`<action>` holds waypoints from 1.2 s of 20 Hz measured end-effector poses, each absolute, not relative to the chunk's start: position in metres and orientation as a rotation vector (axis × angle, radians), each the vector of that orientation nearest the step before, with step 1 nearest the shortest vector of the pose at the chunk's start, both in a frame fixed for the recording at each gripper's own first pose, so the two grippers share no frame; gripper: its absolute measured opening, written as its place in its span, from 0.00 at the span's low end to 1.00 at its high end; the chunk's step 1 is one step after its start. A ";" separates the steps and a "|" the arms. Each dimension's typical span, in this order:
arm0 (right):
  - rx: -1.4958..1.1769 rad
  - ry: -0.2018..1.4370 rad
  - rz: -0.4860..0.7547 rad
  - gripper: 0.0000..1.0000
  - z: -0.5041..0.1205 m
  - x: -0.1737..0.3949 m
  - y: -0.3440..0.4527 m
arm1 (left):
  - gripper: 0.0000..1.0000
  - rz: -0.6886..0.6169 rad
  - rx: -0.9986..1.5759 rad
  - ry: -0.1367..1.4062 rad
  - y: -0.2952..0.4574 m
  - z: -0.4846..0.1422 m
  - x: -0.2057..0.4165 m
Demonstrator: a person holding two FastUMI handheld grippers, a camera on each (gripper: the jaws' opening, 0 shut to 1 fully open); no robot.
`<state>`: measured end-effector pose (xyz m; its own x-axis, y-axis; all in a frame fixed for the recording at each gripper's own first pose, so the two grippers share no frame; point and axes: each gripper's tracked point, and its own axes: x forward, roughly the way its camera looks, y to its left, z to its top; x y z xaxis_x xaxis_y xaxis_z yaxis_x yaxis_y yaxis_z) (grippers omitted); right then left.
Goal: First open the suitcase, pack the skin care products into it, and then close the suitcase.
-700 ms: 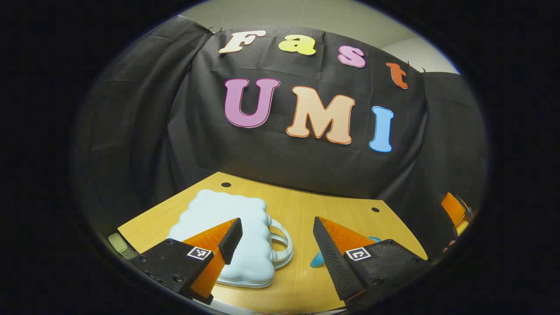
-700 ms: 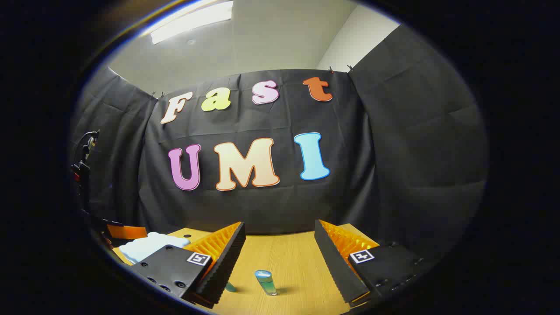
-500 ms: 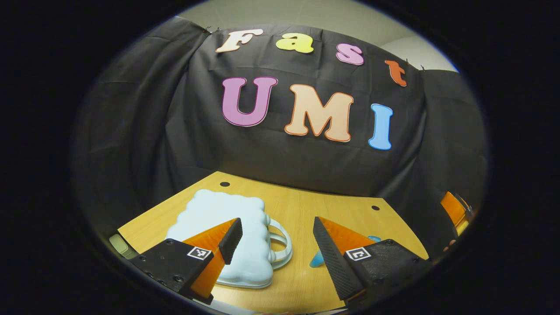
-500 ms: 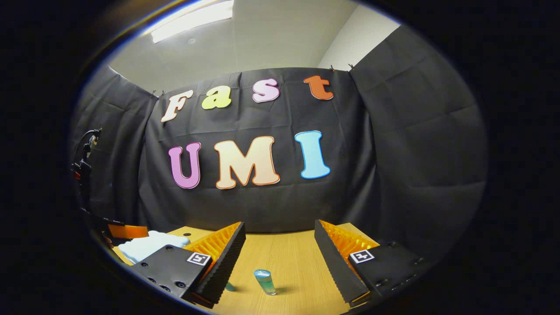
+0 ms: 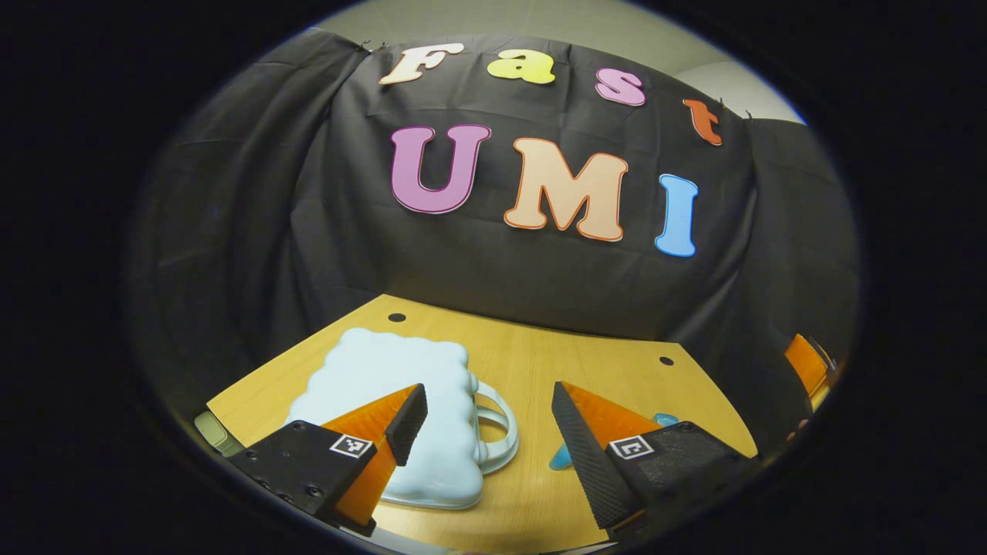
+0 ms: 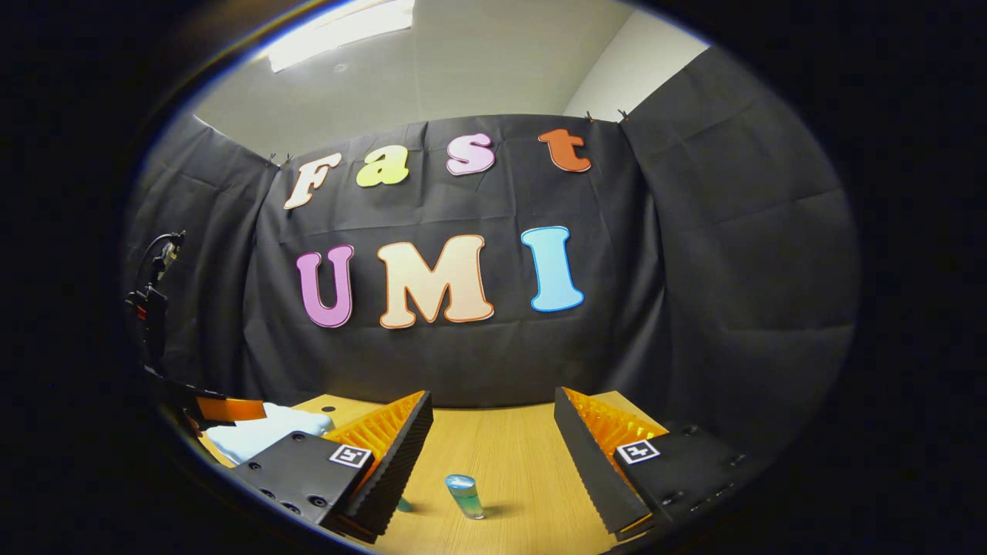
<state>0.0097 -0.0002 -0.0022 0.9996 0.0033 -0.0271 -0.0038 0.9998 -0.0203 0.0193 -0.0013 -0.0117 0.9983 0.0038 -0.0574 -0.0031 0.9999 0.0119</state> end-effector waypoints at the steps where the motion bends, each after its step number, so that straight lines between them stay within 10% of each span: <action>1: -0.021 0.029 0.002 0.99 -0.002 0.010 -0.001 | 0.95 0.003 0.014 0.071 -0.001 -0.014 0.021; 24: -0.080 0.138 -0.064 0.99 -0.028 -0.015 -0.033 | 0.95 -0.120 -0.033 0.768 -0.041 -0.102 0.103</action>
<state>-0.0146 -0.0328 -0.0277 0.9885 -0.0696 -0.1346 0.0587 0.9948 -0.0836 0.1033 -0.0406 -0.1022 0.7131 -0.1202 -0.6907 0.0960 0.9927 -0.0736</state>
